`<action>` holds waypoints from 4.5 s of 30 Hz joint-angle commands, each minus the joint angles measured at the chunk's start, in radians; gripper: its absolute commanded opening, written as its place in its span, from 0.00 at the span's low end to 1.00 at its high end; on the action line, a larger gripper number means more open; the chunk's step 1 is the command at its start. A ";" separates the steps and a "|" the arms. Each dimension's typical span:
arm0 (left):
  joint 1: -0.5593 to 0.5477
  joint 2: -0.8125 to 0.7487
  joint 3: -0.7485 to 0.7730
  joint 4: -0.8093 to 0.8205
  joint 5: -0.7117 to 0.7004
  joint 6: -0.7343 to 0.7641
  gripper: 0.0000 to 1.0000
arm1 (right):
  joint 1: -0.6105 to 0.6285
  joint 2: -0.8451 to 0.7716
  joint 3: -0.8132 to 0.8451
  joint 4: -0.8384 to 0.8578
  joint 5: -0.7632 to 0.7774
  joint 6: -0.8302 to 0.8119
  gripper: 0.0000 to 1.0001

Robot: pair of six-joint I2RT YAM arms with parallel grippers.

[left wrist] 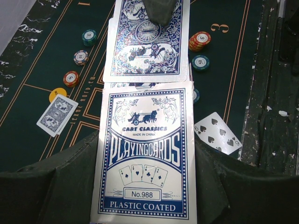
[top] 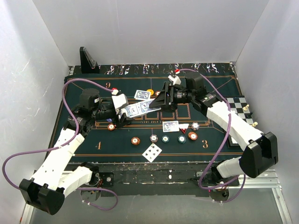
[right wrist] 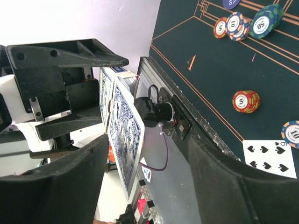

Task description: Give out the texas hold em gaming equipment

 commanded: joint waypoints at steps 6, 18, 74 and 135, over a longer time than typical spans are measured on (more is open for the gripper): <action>0.007 -0.019 0.006 -0.007 0.019 0.022 0.00 | 0.015 -0.028 0.019 0.048 -0.031 0.023 0.43; 0.007 -0.020 0.006 -0.005 0.021 0.023 0.00 | -0.021 -0.100 -0.038 0.016 -0.007 0.012 0.27; 0.008 -0.114 0.003 -0.048 0.032 -0.040 0.00 | 0.138 1.360 1.128 0.290 -0.021 0.406 0.40; 0.008 -0.112 -0.037 -0.047 0.048 0.036 0.00 | 0.009 0.062 0.107 0.025 -0.099 -0.034 0.89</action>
